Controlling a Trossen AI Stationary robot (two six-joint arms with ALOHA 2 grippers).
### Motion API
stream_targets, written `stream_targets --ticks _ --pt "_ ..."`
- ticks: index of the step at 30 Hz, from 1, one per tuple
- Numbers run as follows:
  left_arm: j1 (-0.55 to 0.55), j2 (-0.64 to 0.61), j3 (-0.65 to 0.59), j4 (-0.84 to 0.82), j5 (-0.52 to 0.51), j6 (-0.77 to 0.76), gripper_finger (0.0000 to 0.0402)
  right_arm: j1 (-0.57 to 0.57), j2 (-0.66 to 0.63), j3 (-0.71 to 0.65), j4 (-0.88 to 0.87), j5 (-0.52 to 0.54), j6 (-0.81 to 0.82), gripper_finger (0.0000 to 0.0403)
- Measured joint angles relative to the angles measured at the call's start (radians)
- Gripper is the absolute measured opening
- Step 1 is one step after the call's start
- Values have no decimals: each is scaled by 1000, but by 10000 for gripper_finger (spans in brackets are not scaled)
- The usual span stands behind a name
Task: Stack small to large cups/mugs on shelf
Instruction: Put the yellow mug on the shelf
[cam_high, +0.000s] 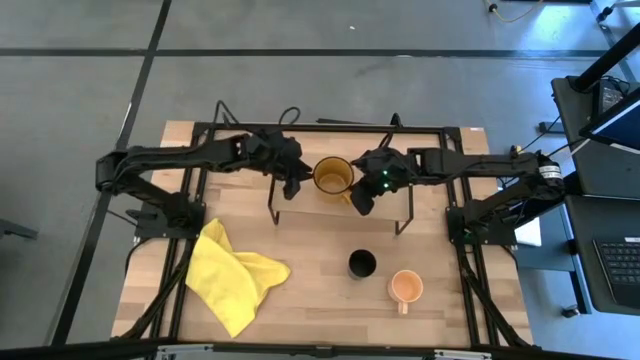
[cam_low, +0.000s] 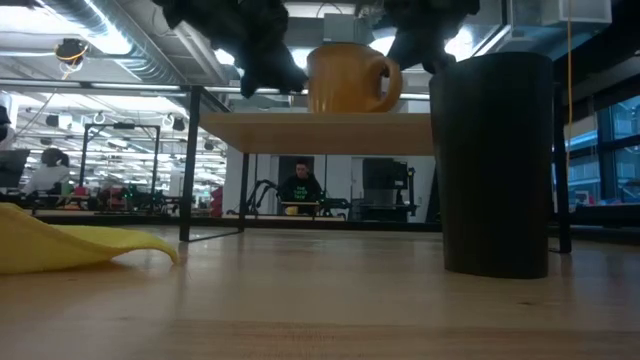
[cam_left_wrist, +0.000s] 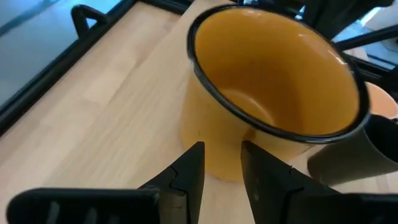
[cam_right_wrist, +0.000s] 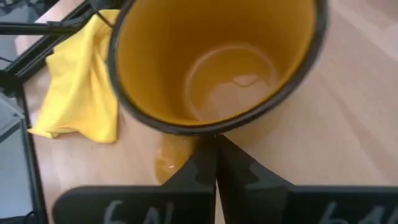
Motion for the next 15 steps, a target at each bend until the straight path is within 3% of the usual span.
stream_targets --ticks 15 --pt "35 31 0 62 2 36 99 46 0 0 12 -3 41 2"
